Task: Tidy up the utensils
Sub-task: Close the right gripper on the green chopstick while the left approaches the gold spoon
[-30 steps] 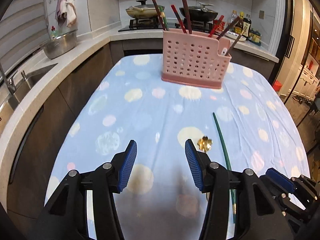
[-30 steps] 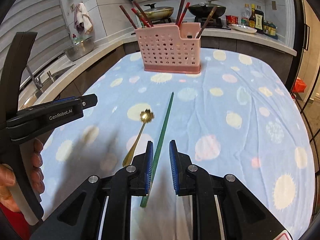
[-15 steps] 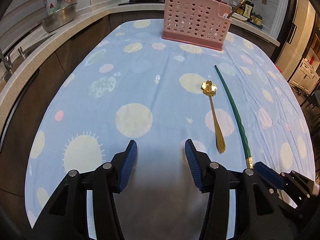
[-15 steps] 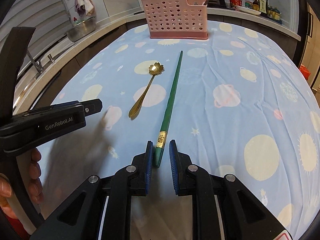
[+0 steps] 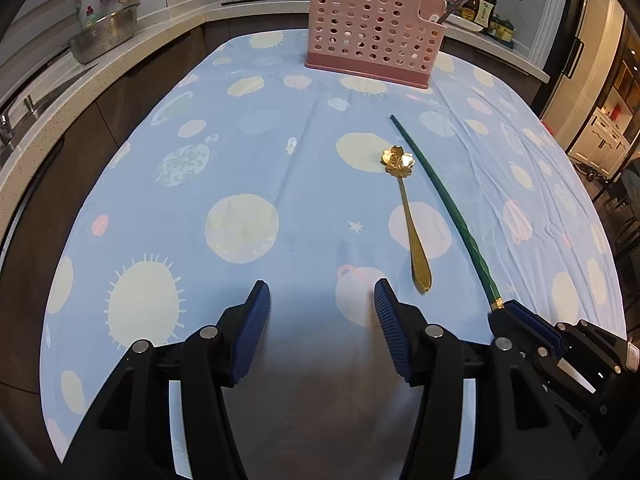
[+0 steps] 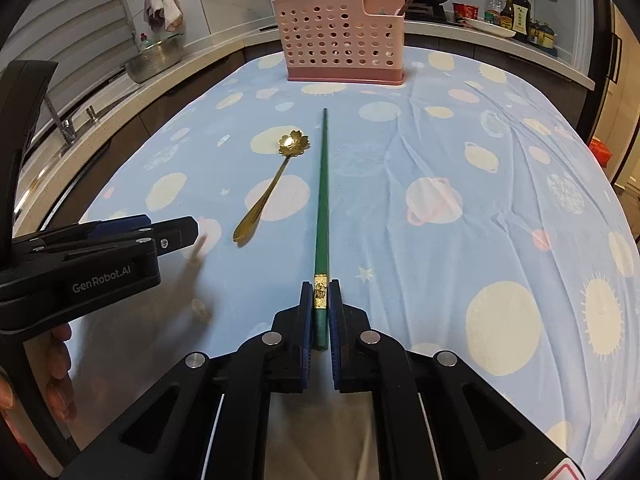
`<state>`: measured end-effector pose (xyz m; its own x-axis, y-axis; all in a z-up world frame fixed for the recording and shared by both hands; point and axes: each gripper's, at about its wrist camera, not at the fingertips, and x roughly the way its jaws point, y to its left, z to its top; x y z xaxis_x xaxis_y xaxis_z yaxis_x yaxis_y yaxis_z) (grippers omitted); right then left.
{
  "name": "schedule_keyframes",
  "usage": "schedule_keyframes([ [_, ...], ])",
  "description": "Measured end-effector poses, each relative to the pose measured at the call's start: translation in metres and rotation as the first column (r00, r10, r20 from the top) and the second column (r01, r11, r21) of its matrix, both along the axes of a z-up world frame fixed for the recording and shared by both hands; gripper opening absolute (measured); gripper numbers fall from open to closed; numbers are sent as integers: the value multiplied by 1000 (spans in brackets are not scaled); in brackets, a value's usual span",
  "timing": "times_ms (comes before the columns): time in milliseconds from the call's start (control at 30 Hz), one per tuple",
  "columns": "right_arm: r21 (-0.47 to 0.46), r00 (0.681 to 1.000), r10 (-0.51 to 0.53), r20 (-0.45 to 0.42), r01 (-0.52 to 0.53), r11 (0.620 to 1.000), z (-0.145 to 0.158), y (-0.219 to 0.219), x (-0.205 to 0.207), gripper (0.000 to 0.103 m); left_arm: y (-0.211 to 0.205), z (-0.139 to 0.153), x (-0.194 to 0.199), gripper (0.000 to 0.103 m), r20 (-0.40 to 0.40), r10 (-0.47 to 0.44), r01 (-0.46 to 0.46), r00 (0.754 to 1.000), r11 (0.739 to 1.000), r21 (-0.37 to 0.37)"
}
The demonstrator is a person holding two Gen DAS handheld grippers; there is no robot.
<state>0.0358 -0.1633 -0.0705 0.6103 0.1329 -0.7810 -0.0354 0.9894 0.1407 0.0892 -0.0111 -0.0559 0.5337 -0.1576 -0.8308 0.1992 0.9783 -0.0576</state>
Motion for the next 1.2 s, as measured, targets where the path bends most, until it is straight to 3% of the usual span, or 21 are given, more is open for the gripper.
schedule_keyframes([
  [167, 19, 999, -44, -8, 44, 999, 1, -20, -1, 7, -11, 2, -1, 63, 2, -28, 28, 1000, 999, -27],
  [367, 49, 997, -78, -14, 79, 996, 0, -36, -1, 7, -33, -6, 5, 63, -14, -80, 79, 997, 996, -38],
  [533, 51, 997, -80, -17, 81, 995, -1, -36, -3, 7, -38, -9, 6, 49, -2, -93, 93, 996, 996, -14],
  [833, 55, 997, -78, -15, 79, 995, -1, -36, -4, 7, -26, -7, 8, 10, -17, -105, 104, 994, 993, -53],
  [1200, 68, 997, -80, 6, 79, 995, 9, -36, -7, 7, -8, 12, 8, 10, -2, -80, 80, 997, 990, -120],
])
